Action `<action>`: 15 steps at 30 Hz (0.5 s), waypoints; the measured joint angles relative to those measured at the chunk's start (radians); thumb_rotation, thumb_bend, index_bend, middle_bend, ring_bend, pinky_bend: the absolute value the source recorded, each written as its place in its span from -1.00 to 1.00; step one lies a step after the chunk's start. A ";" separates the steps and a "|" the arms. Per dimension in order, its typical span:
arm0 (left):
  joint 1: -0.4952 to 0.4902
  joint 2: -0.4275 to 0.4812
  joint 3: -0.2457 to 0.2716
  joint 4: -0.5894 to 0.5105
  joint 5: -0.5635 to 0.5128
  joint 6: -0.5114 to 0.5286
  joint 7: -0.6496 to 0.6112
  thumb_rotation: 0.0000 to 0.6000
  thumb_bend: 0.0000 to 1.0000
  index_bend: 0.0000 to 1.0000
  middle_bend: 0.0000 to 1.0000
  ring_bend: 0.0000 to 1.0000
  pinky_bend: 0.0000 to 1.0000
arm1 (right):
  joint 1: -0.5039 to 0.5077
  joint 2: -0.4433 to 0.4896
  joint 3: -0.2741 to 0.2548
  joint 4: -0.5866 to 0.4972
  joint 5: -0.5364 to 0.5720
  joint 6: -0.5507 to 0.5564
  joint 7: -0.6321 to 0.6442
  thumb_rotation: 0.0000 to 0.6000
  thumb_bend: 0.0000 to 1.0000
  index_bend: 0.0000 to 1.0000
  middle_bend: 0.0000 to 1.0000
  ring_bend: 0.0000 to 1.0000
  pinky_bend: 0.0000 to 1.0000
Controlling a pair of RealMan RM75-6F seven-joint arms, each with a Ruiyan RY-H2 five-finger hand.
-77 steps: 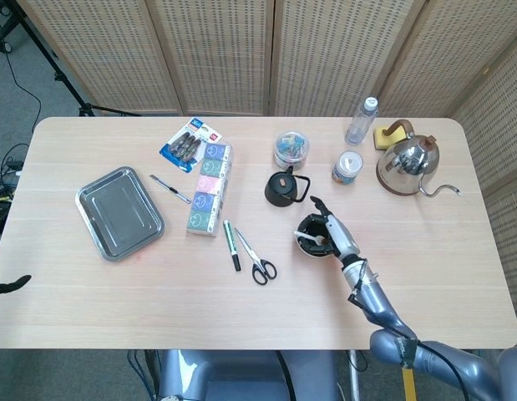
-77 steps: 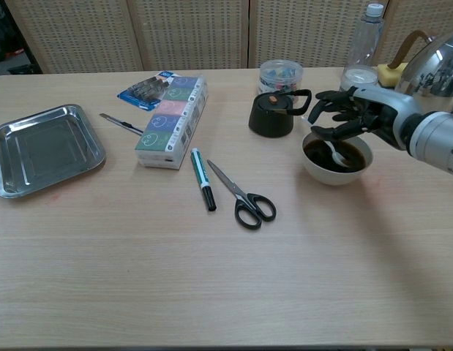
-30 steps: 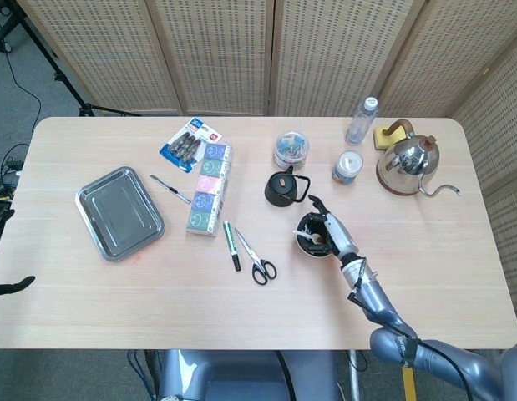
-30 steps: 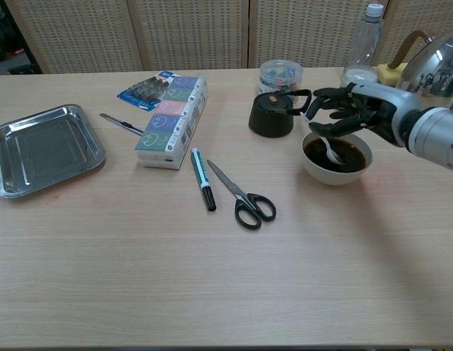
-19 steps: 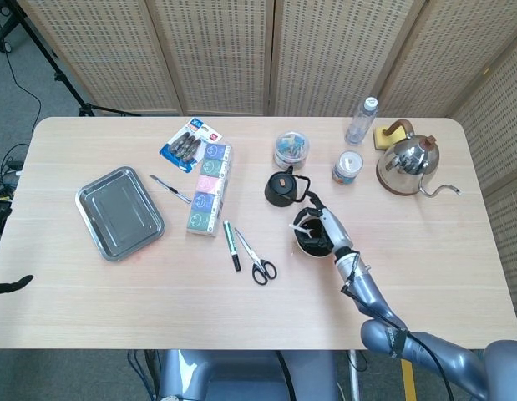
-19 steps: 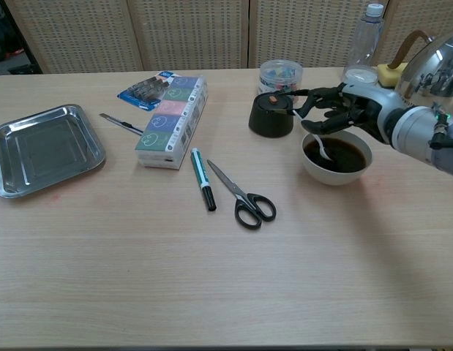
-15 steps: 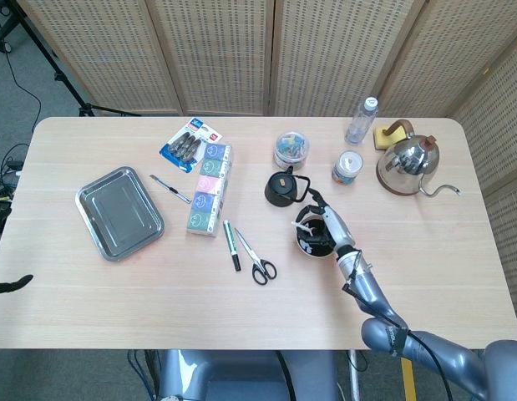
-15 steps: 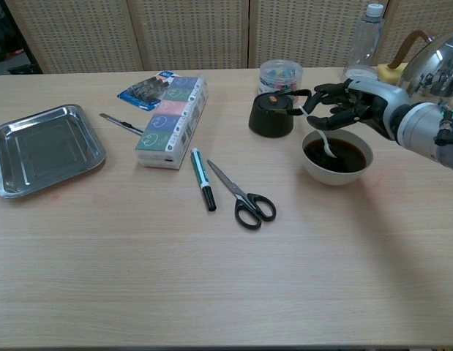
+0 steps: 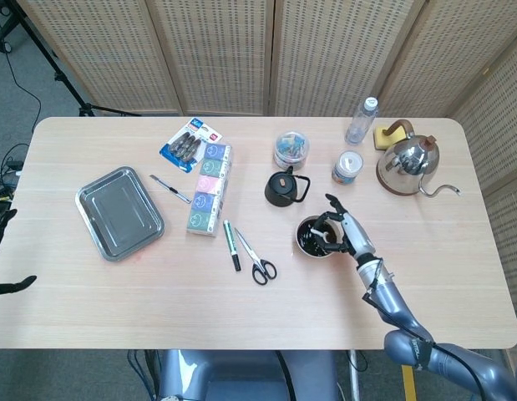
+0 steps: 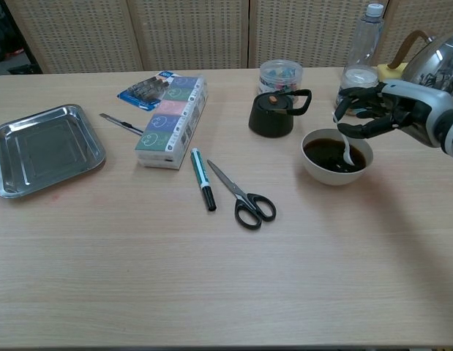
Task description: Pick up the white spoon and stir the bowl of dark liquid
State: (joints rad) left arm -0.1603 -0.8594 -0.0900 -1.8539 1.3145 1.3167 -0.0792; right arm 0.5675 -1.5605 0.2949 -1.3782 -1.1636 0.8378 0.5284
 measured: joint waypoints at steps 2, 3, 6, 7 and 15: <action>0.001 -0.001 0.001 -0.001 0.002 0.002 0.002 1.00 -1.00 -1.00 -1.00 -1.00 -1.00 | -0.005 0.002 -0.007 -0.010 -0.007 0.002 0.004 1.00 0.14 0.14 -1.00 -1.00 -1.00; 0.001 -0.001 0.001 -0.002 0.002 0.003 0.002 1.00 -1.00 -1.00 -1.00 -1.00 -1.00 | -0.005 0.001 -0.009 -0.014 -0.009 0.002 0.007 1.00 0.14 0.14 -1.00 -1.00 -1.00; 0.002 -0.001 0.001 -0.001 0.001 0.005 0.001 1.00 -1.00 -1.00 -1.00 -1.00 -1.00 | 0.001 -0.008 -0.008 -0.018 -0.010 0.000 0.007 1.00 0.14 0.14 -1.00 -1.00 -1.00; 0.002 -0.001 0.001 -0.001 0.001 0.004 0.000 1.00 -1.00 -1.00 -1.00 -1.00 -1.00 | 0.005 -0.012 -0.007 -0.018 -0.009 -0.001 0.006 1.00 0.14 0.14 -1.00 -1.00 -1.00; 0.000 0.002 -0.001 0.004 -0.005 -0.001 -0.009 1.00 -1.00 -1.00 -1.00 -1.00 -1.00 | 0.059 -0.079 0.028 0.036 0.032 -0.027 -0.015 1.00 0.14 0.14 -1.00 -1.00 -1.00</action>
State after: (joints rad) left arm -0.1603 -0.8579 -0.0915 -1.8497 1.3091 1.3156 -0.0882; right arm 0.6261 -1.6392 0.3226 -1.3424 -1.1321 0.8112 0.5129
